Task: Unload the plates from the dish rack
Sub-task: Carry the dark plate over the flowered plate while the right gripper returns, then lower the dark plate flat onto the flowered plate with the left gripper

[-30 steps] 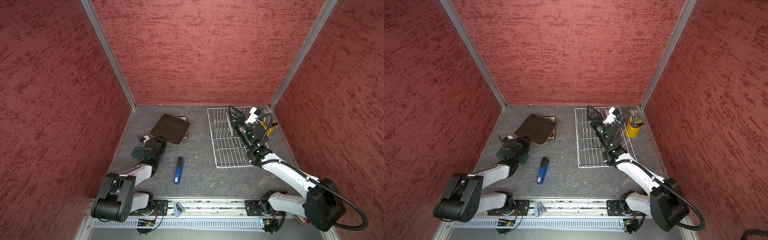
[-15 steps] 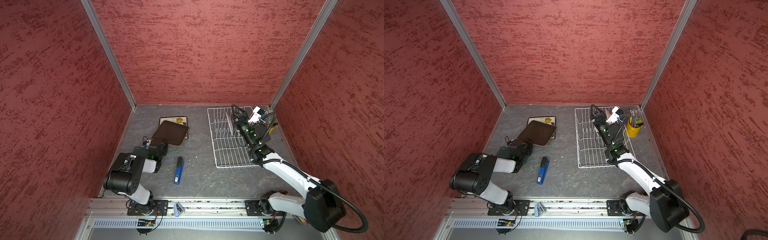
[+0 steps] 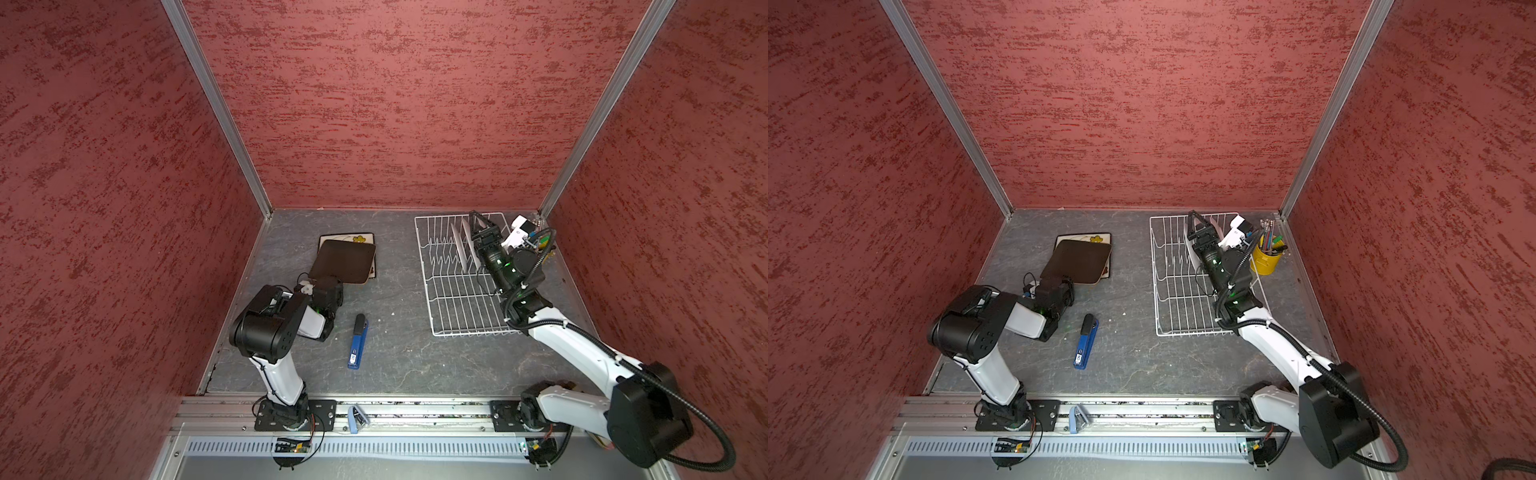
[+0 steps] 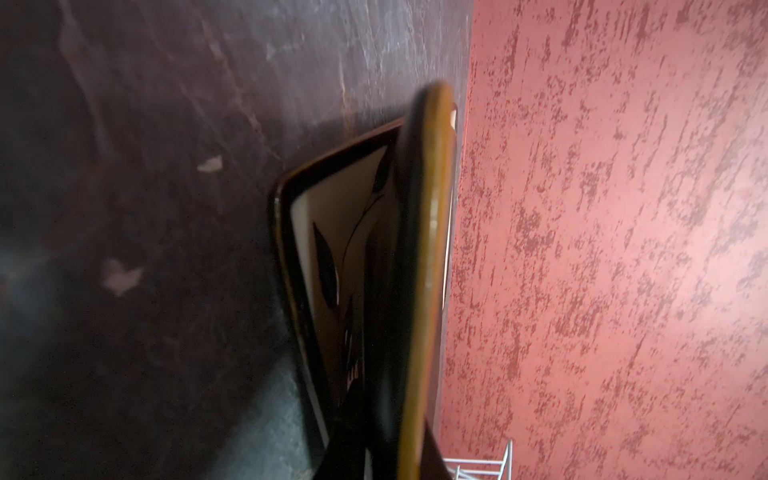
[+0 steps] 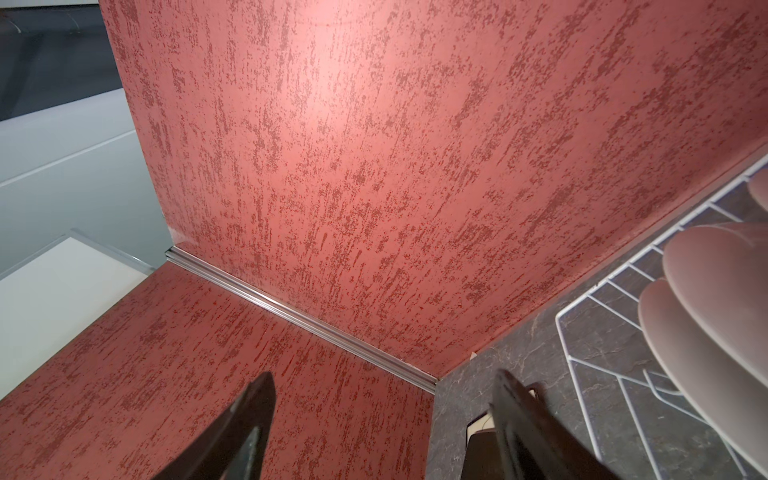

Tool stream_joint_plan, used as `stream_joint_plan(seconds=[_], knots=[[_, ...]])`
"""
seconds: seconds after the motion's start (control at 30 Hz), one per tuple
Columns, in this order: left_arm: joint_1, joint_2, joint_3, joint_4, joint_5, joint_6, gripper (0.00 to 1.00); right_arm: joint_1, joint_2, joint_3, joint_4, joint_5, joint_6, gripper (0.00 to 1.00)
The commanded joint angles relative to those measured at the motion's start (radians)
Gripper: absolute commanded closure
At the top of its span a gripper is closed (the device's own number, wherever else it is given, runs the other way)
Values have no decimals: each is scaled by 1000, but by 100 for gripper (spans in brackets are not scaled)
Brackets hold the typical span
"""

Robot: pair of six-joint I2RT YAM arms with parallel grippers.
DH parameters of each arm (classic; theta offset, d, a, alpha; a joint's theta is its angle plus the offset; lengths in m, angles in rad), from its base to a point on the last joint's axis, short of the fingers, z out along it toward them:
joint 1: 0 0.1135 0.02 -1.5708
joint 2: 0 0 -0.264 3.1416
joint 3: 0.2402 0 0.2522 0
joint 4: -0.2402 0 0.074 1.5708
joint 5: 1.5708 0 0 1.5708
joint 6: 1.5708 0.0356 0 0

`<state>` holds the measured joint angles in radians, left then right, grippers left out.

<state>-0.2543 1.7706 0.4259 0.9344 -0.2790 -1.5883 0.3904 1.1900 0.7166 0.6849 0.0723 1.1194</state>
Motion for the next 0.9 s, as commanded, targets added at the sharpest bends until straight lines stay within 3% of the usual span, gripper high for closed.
stream_joint_plan(seconds=[0.0, 0.17, 0.27, 0.43, 0.57, 0.67, 0.87], knots=[[-14, 6, 45, 137, -68, -57, 100, -14, -27, -15, 7, -16, 14, 18], [-24, 16, 74, 99, -52, -56, 100, -23, -37, -23, 2, -16, 15, 18], [-46, 2, 86, 40, -81, -65, 94, -25, -39, -23, -6, -13, 16, 18], [-57, 1, 93, 31, -89, -67, 76, -28, -45, -21, -16, -11, 10, 18], [-64, -13, 94, 12, -91, -70, 50, -31, -49, -22, -17, -14, 11, 18], [-71, -29, 94, -13, -97, -71, 37, -33, -52, -27, -16, -16, 14, 18], [-79, -79, 104, -86, -87, -55, 21, -34, -61, -38, -14, -17, 20, 18]])
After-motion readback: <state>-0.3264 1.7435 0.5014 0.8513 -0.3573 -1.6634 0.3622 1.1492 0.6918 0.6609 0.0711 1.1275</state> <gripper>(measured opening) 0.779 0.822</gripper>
